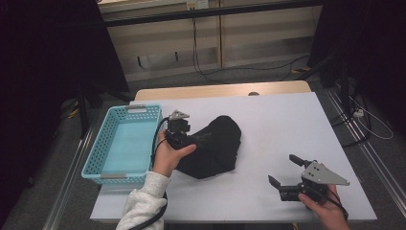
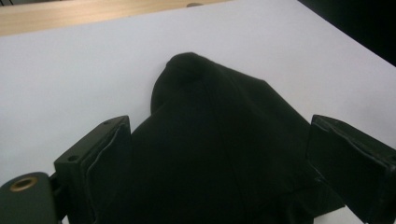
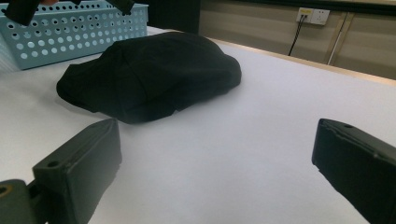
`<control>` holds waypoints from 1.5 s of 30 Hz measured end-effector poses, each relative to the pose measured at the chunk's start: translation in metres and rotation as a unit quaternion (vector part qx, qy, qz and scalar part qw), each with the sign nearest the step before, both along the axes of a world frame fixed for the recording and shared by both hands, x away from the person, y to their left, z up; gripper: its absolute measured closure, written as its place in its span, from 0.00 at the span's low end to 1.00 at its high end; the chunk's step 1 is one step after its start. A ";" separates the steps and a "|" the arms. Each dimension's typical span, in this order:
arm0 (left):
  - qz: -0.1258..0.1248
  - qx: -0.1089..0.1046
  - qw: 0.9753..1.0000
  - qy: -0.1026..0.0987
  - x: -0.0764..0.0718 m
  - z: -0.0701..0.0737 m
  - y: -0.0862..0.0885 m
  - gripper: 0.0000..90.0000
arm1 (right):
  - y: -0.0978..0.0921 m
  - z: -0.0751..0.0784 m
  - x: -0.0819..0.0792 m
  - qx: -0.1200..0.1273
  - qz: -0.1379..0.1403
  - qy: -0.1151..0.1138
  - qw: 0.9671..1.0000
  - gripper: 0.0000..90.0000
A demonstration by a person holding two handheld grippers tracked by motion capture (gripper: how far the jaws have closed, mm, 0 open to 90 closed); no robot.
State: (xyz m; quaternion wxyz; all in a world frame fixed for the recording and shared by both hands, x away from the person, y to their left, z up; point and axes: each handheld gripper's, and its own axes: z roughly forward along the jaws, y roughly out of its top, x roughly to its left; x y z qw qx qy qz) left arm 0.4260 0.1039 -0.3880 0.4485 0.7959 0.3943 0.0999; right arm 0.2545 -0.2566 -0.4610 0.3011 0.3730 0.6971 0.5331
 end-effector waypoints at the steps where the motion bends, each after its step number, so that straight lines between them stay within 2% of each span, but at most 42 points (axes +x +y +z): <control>1: 0.002 0.009 1.000 -0.001 -0.002 -0.003 0.002 0.08 | 0.001 -0.001 0.001 -0.001 0.000 0.002 1.000 0.01; 10: 0.004 0.011 1.000 -0.004 -0.013 -0.012 0.012 0.08 | 0.008 -0.001 0.007 -0.013 0.002 0.014 1.000 0.02; 16: 0.003 0.008 1.000 -0.003 -0.016 -0.025 0.019 0.07 | 0.011 -0.001 0.014 -0.025 -0.002 0.029 0.999 0.03; 17: 0.003 0.022 1.000 -0.004 -0.015 -0.027 0.019 0.07 | 0.012 -0.002 0.016 -0.031 -0.002 0.033 0.999 0.03; 21: 0.004 0.006 1.000 -0.007 -0.015 -0.026 0.021 0.07 | 0.015 -0.003 0.019 -0.035 -0.001 0.040 0.999 0.03; 23: -0.001 0.013 1.000 -0.013 -0.015 -0.026 0.024 0.07 | 0.017 -0.003 0.020 -0.036 0.003 0.043 0.998 0.03; 26: 0.004 0.010 1.000 -0.009 -0.016 -0.027 0.023 0.07 | 0.019 -0.003 0.022 -0.041 0.001 0.048 0.998 0.03; 28: -0.003 0.008 1.000 -0.011 -0.017 -0.027 0.022 0.07 | 0.023 0.000 0.025 -0.045 0.004 0.048 0.998 0.03; 32: 0.000 0.009 1.000 -0.014 -0.018 -0.026 0.022 0.07 | 0.026 0.003 0.028 -0.047 0.003 0.044 0.998 0.03; 38: 0.006 0.007 1.000 -0.010 -0.018 -0.027 0.027 0.07 | 0.033 0.004 0.037 -0.045 0.006 0.052 0.998 0.04; 39: 0.013 0.005 1.000 -0.011 -0.018 -0.026 0.029 0.07 | 0.035 0.004 0.040 -0.047 0.006 0.058 0.997 0.06; 42: 0.011 0.006 1.000 -0.013 -0.018 -0.026 0.030 0.06 | 0.038 0.004 0.044 -0.053 0.011 0.059 0.997 0.09; 43: 0.010 0.007 1.000 -0.007 -0.019 -0.027 0.030 0.06 | 0.041 0.003 0.047 -0.055 0.017 0.062 0.996 0.12; 44: 0.010 0.007 1.000 -0.007 -0.019 -0.027 0.030 0.06 | 0.041 0.003 0.047 -0.055 0.017 0.062 0.996 0.12; 45: 0.010 0.006 1.000 -0.009 -0.019 -0.028 0.030 0.06 | 0.044 0.001 0.049 -0.062 0.024 0.069 0.995 0.16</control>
